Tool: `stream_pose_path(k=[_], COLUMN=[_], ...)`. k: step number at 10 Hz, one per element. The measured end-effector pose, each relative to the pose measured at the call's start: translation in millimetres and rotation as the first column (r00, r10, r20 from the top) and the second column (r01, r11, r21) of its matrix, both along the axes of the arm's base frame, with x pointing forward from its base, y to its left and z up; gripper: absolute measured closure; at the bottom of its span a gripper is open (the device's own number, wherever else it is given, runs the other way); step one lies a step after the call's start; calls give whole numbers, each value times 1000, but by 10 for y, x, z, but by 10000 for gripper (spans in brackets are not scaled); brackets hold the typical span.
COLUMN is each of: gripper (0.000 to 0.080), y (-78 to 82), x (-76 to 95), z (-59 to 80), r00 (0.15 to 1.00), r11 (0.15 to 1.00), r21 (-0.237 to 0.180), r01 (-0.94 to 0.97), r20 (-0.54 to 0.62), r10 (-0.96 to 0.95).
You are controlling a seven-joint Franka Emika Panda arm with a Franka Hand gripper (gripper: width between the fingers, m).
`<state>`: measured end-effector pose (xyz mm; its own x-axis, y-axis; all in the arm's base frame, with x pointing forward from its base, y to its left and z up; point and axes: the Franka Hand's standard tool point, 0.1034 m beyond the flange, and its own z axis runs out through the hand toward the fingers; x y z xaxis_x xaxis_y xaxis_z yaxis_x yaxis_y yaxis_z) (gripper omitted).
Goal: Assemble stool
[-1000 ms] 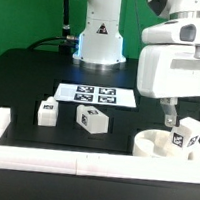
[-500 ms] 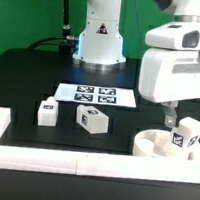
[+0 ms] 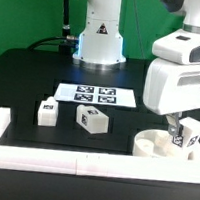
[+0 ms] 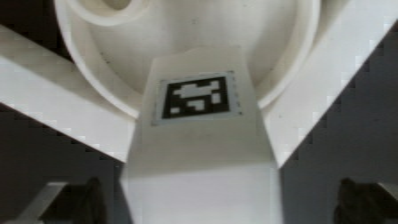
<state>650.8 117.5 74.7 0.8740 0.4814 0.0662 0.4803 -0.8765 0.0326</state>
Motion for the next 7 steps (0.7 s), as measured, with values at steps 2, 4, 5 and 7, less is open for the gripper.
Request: stream_pose_path(k=[2,4,5,7], gripper=[277,448,456,456], y=[1,-27,-49,-126], x=[0,2,6,18], z=[-1,-4,-4,-3], r00=[1000,992,985,942], r11=[1000,992,985,942], r21=[2,6,8,12], r01=[20,128,173,335], r20=[0,-1,-1,0], r10=[-20,-128,-173,-335])
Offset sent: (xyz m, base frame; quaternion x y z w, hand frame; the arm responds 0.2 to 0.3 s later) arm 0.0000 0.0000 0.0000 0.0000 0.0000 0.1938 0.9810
